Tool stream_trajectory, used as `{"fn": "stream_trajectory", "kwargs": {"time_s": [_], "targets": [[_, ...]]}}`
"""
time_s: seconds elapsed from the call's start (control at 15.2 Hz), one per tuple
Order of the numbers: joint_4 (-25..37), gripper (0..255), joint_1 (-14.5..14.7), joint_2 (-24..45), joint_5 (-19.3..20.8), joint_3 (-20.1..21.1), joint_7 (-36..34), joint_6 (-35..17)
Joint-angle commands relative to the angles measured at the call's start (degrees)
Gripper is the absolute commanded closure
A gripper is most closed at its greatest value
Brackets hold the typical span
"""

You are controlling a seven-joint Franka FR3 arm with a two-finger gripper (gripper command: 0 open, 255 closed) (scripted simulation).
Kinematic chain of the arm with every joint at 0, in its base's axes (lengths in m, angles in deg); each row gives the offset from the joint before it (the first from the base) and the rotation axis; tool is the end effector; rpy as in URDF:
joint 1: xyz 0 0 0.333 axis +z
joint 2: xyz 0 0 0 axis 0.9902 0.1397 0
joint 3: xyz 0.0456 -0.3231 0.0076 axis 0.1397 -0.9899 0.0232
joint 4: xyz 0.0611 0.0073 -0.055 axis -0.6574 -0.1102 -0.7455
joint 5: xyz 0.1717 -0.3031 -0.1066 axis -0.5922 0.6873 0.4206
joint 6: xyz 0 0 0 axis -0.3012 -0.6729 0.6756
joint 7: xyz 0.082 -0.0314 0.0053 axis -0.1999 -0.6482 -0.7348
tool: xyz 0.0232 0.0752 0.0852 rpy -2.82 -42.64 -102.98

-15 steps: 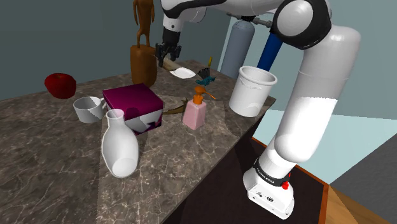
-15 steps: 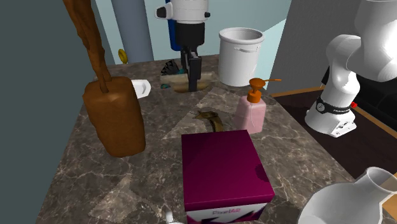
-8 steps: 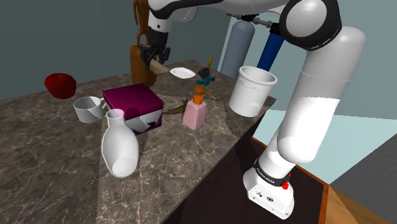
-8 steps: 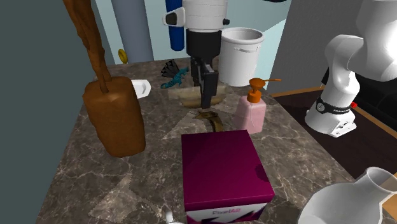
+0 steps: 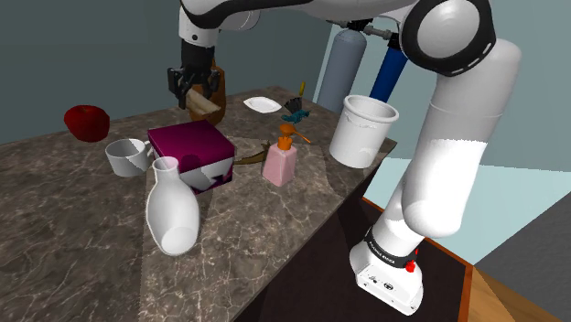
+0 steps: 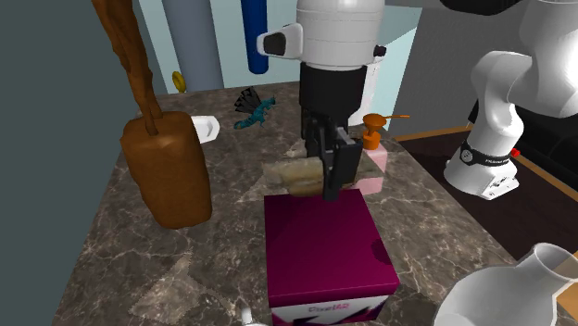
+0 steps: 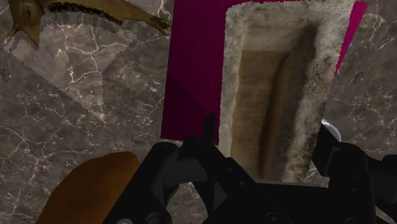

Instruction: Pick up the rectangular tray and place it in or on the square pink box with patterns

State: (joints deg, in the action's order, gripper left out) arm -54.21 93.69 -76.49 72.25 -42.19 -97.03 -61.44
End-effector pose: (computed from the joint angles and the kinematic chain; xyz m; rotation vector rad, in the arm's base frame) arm 0.5801 0.1863 0.4988 -3.0285 -0.0229 -0.0731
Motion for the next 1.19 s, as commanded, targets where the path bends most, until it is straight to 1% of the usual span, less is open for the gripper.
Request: {"fn": "stream_trajectory", "kwargs": {"time_s": [0.0, 0.92, 1.12], "targets": [[0.65, 255, 1.19, 0.67, 0.38, 0.68, -2.02, -0.2], [-6.88, 255, 1.28, 3.1, 0.32, 0.65, -1.35, -10.14], [-6.86, 255, 1.28, 3.12, 0.32, 0.65, -1.35, -10.13]]}}
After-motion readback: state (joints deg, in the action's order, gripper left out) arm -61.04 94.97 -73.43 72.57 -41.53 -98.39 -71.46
